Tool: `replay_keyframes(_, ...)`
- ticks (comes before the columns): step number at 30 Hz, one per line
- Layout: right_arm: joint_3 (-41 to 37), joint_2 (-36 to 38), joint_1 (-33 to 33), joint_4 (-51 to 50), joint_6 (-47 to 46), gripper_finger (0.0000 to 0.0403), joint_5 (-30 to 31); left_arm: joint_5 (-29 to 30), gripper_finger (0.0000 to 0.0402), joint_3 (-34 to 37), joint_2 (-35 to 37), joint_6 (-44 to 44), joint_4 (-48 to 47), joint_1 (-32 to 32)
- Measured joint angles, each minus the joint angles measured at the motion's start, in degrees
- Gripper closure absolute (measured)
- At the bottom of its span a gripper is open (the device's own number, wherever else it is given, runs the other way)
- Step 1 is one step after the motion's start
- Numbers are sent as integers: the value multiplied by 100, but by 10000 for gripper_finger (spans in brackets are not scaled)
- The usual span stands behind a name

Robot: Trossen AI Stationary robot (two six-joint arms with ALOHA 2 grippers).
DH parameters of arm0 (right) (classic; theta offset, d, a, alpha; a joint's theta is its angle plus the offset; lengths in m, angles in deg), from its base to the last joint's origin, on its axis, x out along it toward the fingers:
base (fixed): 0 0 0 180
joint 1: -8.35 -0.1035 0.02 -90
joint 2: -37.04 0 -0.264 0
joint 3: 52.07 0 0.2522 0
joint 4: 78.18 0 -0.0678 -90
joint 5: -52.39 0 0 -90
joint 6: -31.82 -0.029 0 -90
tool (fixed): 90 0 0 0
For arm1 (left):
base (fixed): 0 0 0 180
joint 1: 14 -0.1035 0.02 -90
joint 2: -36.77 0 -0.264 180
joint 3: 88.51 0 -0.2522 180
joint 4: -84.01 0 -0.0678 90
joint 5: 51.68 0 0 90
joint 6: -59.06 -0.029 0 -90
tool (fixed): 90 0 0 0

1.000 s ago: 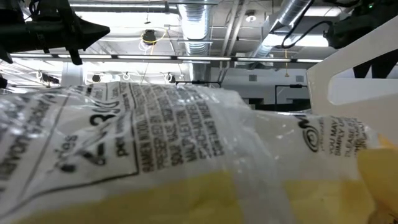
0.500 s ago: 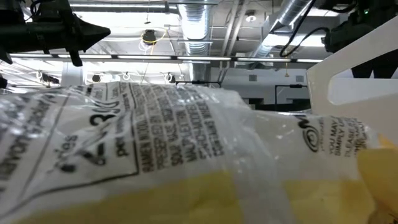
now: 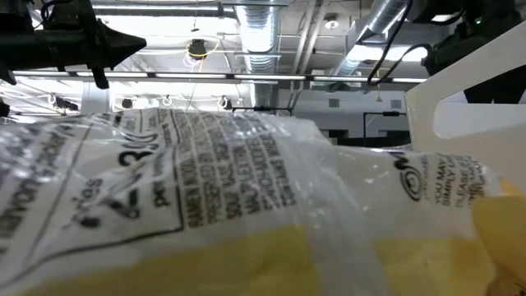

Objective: Pick & Place Food Item
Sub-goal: Put the spice bottle in the right transparent bin

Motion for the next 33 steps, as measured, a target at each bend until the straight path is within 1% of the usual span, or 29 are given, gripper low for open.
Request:
replay_keyframes(7,0,0,317,-2,240,67,-107,2,402,-2,0,52,-9,-2)
replay_keyframes(12,0,-16,458,8,486,67,-367,0,402,0,0,52,-9,0)
replay_keyframes(24,0,-17,751,22,773,67,-372,2,402,0,0,52,-11,-2)
replay_keyframes(33,0,-17,759,22,789,67,-391,2,402,-1,0,52,-11,0)
